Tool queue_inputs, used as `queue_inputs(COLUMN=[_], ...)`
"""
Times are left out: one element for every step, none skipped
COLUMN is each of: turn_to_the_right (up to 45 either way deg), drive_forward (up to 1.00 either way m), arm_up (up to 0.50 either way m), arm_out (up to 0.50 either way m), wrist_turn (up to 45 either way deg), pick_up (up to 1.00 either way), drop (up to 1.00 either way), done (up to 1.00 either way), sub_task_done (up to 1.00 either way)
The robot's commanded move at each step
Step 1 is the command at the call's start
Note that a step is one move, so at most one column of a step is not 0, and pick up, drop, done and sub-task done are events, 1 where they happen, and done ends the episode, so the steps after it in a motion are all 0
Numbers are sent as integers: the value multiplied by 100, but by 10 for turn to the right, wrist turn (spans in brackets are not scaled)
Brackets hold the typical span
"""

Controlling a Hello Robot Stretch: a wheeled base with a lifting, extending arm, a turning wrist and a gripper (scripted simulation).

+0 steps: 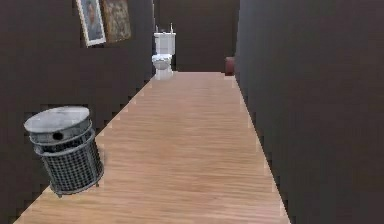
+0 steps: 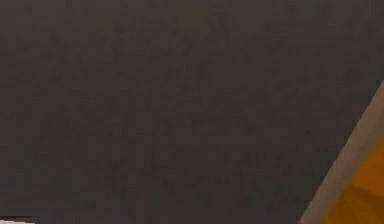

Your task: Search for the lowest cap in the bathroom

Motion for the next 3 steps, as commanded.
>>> queue_inputs(turn_to_the_right=[0,0,0], drive_forward=[100,100,100], arm_up=[0,0,0], arm_out=[0,0,0], wrist_turn=[0,0,0], pick_up=[0,0,0], drop=[0,0,0], done=[0,0,0], sub_task_done=[0,0,0])
